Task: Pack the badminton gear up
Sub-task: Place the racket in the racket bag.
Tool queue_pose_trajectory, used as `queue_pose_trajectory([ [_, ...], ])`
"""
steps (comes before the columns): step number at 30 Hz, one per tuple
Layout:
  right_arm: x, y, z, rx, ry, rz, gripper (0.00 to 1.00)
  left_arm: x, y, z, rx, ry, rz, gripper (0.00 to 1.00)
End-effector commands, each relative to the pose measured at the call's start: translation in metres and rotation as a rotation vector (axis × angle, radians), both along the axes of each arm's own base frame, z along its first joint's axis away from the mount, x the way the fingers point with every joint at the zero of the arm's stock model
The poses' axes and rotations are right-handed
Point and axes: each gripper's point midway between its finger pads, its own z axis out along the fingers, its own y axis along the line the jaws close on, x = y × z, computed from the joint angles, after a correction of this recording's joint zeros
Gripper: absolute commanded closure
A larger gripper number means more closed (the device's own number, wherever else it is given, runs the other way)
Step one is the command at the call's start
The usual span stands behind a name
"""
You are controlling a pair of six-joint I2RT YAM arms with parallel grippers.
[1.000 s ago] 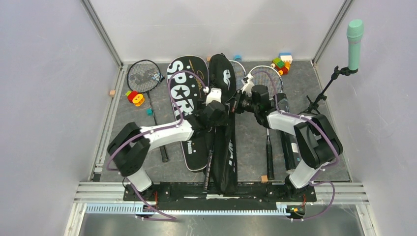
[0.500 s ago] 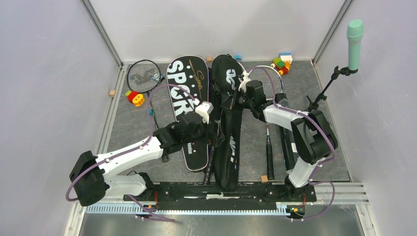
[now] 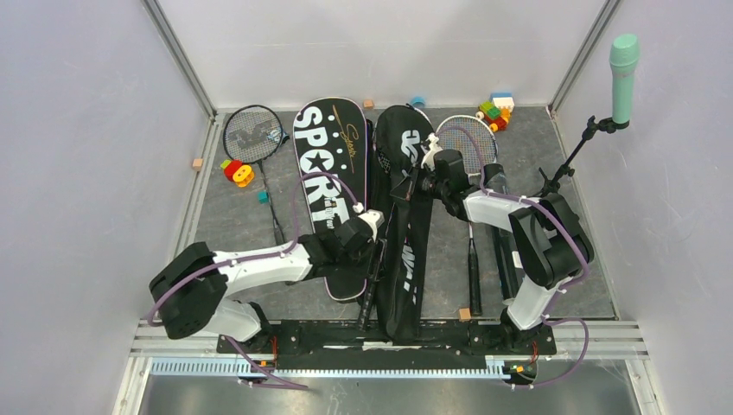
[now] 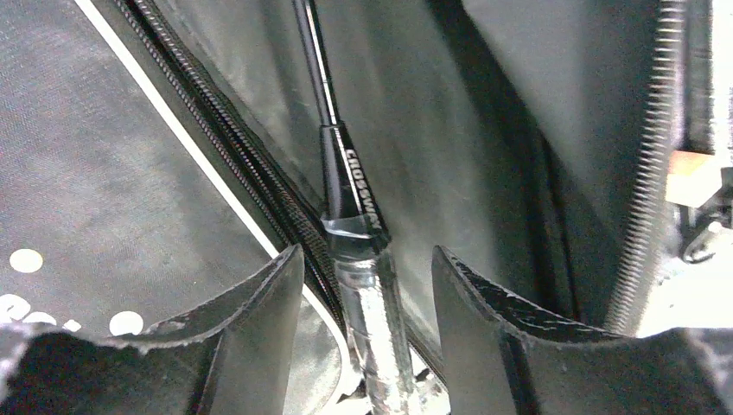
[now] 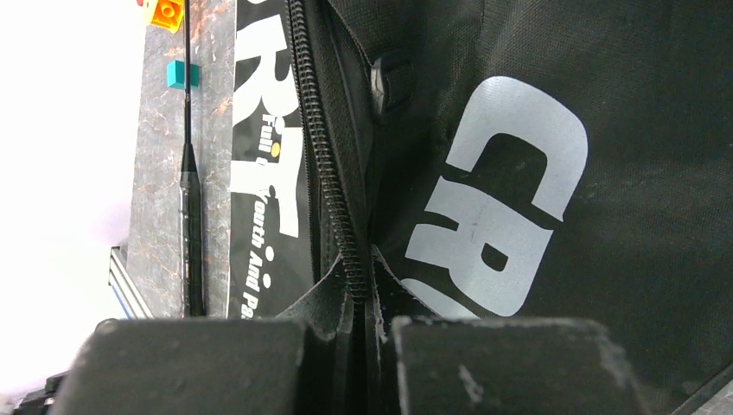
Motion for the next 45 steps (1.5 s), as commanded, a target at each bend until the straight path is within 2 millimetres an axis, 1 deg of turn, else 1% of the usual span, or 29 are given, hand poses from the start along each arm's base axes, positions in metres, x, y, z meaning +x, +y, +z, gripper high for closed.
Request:
queue_pose_trajectory([
  [1, 0.001, 0.006, 0.008, 0.046, -0.035, 0.018, 1.0, 0.014, -0.009, -0.003, 0.02, -0.043, 0.063, 0.4],
  [2, 0.0, 0.006, 0.007, 0.05, -0.032, 0.022, 1.0, 0.015, -0.01, -0.005, 0.031, -0.044, 0.063, 0.4],
  [6, -0.001, 0.007, 0.005, 0.054, -0.027, 0.025, 1.0, 0.015, -0.02, -0.011, 0.057, -0.049, 0.034, 0.48],
  [7, -0.001, 0.008, 0.006, 0.057, -0.027, 0.024, 1.0, 0.015, -0.022, -0.011, 0.069, -0.052, 0.03, 0.58],
  [10, -0.003, 0.01, 0.004, 0.059, -0.023, 0.036, 1.0, 0.019, -0.023, -0.009, 0.109, -0.066, 0.04, 0.95],
  [11, -0.004, 0.01, 0.004, 0.057, -0.023, 0.041, 1.0, 0.02, -0.023, -0.005, 0.111, -0.072, 0.045, 0.98],
  [15, -0.015, 0.018, 0.006, 0.034, -0.061, 0.116, 1.0, 0.026, -0.028, 0.017, 0.083, -0.094, 0.074, 0.98],
  [17, -0.023, 0.023, 0.007, 0.003, -0.089, 0.157, 1.0, 0.031, -0.038, 0.037, 0.021, -0.112, 0.086, 0.98],
  [20, -0.038, 0.033, 0.01, 0.002, -0.116, 0.213, 1.0, 0.041, -0.054, 0.074, -0.081, -0.161, 0.101, 0.98],
  [23, -0.053, 0.038, 0.012, 0.029, -0.112, 0.233, 1.0, 0.062, -0.058, 0.107, -0.175, -0.241, 0.203, 0.98],
  [25, -0.067, 0.045, 0.02, 0.099, -0.109, 0.253, 1.0, 0.08, -0.06, 0.122, -0.236, -0.299, 0.284, 0.98],
  [27, -0.083, 0.052, 0.026, 0.146, -0.083, 0.299, 1.0, 0.095, -0.069, 0.133, -0.305, -0.343, 0.337, 0.98],
  [28, -0.083, 0.047, 0.021, 0.129, -0.05, 0.271, 1.0, 0.098, -0.072, 0.133, -0.317, -0.346, 0.349, 0.98],
  [30, -0.083, 0.035, 0.016, 0.061, -0.05, 0.242, 1.0, 0.105, -0.074, 0.138, -0.383, -0.373, 0.395, 0.98],
  [31, -0.085, 0.033, 0.016, 0.049, -0.054, 0.242, 1.0, 0.109, -0.075, 0.143, -0.416, -0.403, 0.399, 0.98],
  [33, -0.094, 0.031, 0.016, 0.049, -0.011, 0.269, 1.0, 0.116, -0.068, 0.149, -0.434, -0.448, 0.448, 0.98],
  [35, -0.109, 0.036, 0.019, 0.1, 0.042, 0.337, 1.0, 0.121, -0.063, 0.158, -0.457, -0.5, 0.473, 0.98],
  [36, -0.12, 0.041, 0.022, 0.152, 0.081, 0.378, 1.0, 0.123, -0.061, 0.165, -0.47, -0.52, 0.478, 0.98],
  [37, -0.132, 0.045, 0.029, 0.224, 0.115, 0.422, 1.0, 0.123, -0.059, 0.17, -0.471, -0.54, 0.477, 0.98],
  [39, -0.143, 0.052, 0.048, 0.346, 0.124, 0.475, 1.0, 0.124, -0.058, 0.172, -0.46, -0.559, 0.475, 0.98],
  [40, -0.141, 0.052, 0.05, 0.34, 0.117, 0.474, 0.98, 0.124, -0.058, 0.171, -0.454, -0.559, 0.466, 0.98],
  [41, -0.135, 0.049, 0.039, 0.264, 0.11, 0.457, 0.95, 0.122, -0.058, 0.17, -0.452, -0.554, 0.458, 0.98],
  [42, -0.115, 0.042, 0.028, 0.128, 0.053, 0.398, 0.89, 0.12, -0.059, 0.167, -0.448, -0.544, 0.443, 0.98],
  [43, -0.102, 0.029, 0.015, -0.023, 0.034, 0.333, 0.85, 0.117, -0.059, 0.163, -0.438, -0.532, 0.435, 0.98],
  [44, -0.081, 0.011, 0.008, -0.185, -0.022, 0.231, 0.78, 0.116, -0.057, 0.158, -0.425, -0.517, 0.436, 0.98],
  [45, -0.067, -0.008, 0.005, -0.315, -0.053, 0.141, 0.72, 0.114, -0.056, 0.155, -0.416, -0.506, 0.434, 0.98],
])
